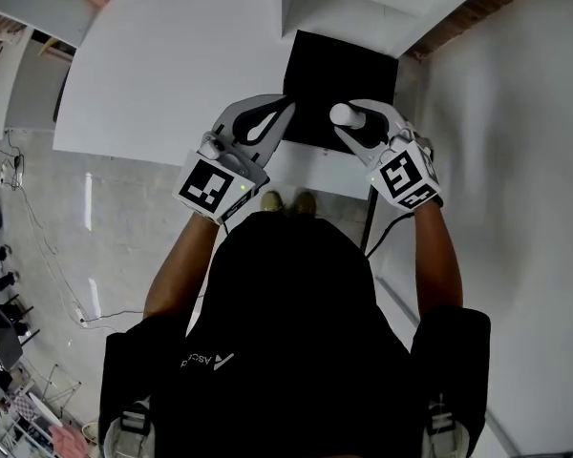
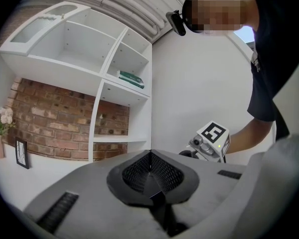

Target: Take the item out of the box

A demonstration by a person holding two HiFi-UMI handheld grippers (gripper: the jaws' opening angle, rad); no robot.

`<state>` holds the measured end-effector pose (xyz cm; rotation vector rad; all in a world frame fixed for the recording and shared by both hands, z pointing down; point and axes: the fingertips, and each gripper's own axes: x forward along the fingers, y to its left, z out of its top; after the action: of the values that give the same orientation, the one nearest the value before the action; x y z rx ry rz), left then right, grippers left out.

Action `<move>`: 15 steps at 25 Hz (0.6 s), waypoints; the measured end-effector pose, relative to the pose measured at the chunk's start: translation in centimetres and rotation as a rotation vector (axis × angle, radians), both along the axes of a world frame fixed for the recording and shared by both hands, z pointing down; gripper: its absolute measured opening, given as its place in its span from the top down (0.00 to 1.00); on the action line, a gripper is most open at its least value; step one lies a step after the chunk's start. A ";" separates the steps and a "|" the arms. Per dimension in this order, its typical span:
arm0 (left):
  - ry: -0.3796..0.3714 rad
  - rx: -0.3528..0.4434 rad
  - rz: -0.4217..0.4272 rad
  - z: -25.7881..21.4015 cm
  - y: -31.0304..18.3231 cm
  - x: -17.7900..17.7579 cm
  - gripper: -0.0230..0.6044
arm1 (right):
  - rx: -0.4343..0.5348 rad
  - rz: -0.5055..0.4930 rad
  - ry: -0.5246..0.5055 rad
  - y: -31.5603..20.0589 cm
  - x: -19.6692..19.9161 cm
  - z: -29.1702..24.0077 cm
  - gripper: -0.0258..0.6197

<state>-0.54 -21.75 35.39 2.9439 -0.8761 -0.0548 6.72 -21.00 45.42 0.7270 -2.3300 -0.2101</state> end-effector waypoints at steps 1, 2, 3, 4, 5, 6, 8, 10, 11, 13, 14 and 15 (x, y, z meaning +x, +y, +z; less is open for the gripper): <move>0.003 0.003 0.004 -0.2 0.0 0.3 0.97 | 0.016 0.024 -0.069 0.0 0.0 -1.4 0.70; 0.006 0.006 0.009 -0.3 0.1 0.6 0.97 | 0.033 0.049 -0.136 0.0 0.0 -2.8 0.70; 0.007 0.008 0.013 -0.5 0.1 0.9 0.97 | 0.049 0.074 -0.201 0.0 0.2 -4.1 0.70; 0.008 0.010 0.018 -0.6 0.2 1.2 0.97 | 0.066 0.098 -0.263 0.0 0.4 -5.3 0.70; 0.009 0.013 0.023 -0.9 0.3 1.4 0.97 | 0.083 0.121 -0.323 0.1 0.7 -6.5 0.70; 0.011 0.017 0.029 -1.2 0.4 1.7 0.97 | 0.101 0.141 -0.381 0.2 1.0 -7.7 0.70; 0.018 0.028 0.042 -2.0 0.7 2.3 0.97 | 0.126 0.170 -0.489 0.6 1.5 -9.7 0.70; 0.016 0.034 0.054 -2.4 1.1 2.7 0.97 | 0.140 0.192 -0.582 1.2 1.8 -11.1 0.70; 0.013 0.038 0.058 -2.6 1.3 2.9 0.97 | 0.145 0.202 -0.623 1.4 1.9 -11.6 0.70; 0.009 0.051 0.063 -3.0 1.5 3.2 0.97 | 0.147 0.221 -0.696 1.8 2.1 -12.3 0.70; 0.009 0.056 0.065 -3.2 1.5 3.3 0.96 | 0.145 0.230 -0.730 2.0 2.3 -12.5 0.70; 0.010 0.060 0.066 -3.4 1.6 3.4 0.97 | 0.142 0.237 -0.763 2.1 2.4 -12.7 0.70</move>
<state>2.82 -20.15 31.98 3.0233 -0.7889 -0.0941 9.12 -18.89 32.71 1.3232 -2.9161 0.0213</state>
